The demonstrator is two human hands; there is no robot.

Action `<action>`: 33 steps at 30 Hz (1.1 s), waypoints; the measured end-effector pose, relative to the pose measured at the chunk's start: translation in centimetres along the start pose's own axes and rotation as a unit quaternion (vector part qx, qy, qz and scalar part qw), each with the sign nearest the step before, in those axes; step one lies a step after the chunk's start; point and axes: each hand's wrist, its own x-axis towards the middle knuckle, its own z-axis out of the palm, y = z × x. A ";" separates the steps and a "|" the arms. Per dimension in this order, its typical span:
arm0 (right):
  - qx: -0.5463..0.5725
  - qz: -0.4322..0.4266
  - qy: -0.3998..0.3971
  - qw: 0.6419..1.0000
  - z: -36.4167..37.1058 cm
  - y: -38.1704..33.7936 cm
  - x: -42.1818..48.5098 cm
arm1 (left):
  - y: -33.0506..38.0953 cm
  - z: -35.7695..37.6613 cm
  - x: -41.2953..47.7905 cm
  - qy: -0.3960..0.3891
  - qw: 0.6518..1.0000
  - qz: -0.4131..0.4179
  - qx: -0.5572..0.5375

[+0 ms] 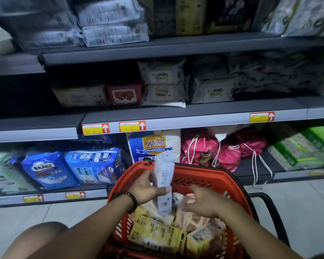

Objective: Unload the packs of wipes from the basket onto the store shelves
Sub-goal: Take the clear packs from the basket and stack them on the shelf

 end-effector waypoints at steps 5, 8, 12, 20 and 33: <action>0.293 -0.050 0.028 0.954 -0.7 -1.3 -0.8 | 3.4 -1.0 -1.9 -0.063 0.915 0.030 -0.397; 0.395 -0.099 0.055 0.912 -0.7 -2.5 -1.0 | 4.9 -2.0 -2.6 -0.062 0.889 0.073 -0.448; 0.494 -0.140 0.152 0.844 -2.2 -3.0 -0.5 | 6.9 -4.1 -2.7 -0.018 0.864 0.102 -0.492; 0.587 -0.214 0.274 0.731 -5.2 -4.8 -1.1 | 9.3 -7.2 -4.1 0.001 0.840 0.197 -0.506; 0.470 -0.319 0.407 0.716 -14.2 -15.6 -8.7 | 16.9 -18.0 -8.7 0.219 0.860 0.347 -0.303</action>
